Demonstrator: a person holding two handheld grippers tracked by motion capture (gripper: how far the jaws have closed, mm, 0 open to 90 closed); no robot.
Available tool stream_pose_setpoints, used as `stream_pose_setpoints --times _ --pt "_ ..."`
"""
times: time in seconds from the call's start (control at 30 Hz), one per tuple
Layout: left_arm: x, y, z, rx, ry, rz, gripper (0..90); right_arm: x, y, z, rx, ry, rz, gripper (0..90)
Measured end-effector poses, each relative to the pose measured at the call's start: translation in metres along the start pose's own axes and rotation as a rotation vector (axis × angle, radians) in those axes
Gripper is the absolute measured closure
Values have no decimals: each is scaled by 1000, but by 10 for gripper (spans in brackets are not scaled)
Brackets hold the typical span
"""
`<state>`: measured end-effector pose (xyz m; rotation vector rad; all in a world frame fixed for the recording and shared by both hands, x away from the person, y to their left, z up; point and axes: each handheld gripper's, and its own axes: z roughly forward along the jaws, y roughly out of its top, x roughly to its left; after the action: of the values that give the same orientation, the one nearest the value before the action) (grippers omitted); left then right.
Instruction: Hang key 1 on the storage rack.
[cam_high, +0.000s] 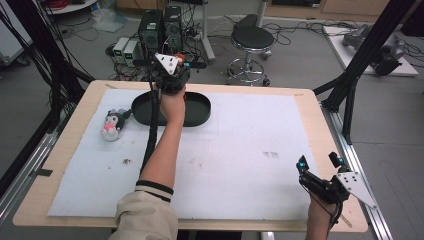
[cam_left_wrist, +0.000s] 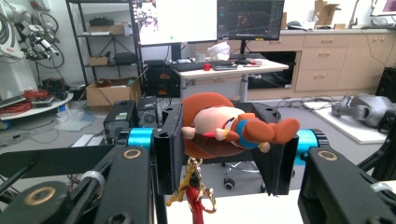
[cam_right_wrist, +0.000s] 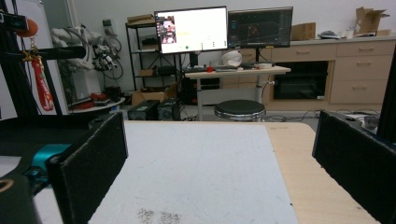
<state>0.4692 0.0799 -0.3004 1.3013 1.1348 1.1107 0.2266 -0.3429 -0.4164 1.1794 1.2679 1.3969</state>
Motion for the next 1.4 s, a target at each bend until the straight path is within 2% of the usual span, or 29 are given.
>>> stream_pose_setpoints --times 0.13,0.2,0.27,0.33,0.67,1.07,1.17,1.3,1.4 --pt "1 -2 2 12 -2 -9 562 1 -1 1 1 2 1 25" --pt "-1 -1 1 9 -11 -30 562 1 -1 2 4 1 -3 25" --pt "-5 1 -1 -15 -14 -25 562 1 -1 2 5 2 -2 25" --pt "-6 3 1 -9 -7 -22 562 0 -2 3 8 4 -7 25" --pt "3 -1 9 12 18 -17 561 -2 -3 2 6 -1 -4 25" --pt "8 -2 10 18 2 -50 553 -2 -3 2 7 -2 -3 25" --pt "8 -1 9 14 6 -40 546 -2 -3 1 7 -1 -2 25" --pt "10 1 8 -5 11 -52 469 -3 -2 1 3 -3 -2 25" --pt "13 0 8 4 16 -67 391 -3 -2 0 4 -4 3 25"
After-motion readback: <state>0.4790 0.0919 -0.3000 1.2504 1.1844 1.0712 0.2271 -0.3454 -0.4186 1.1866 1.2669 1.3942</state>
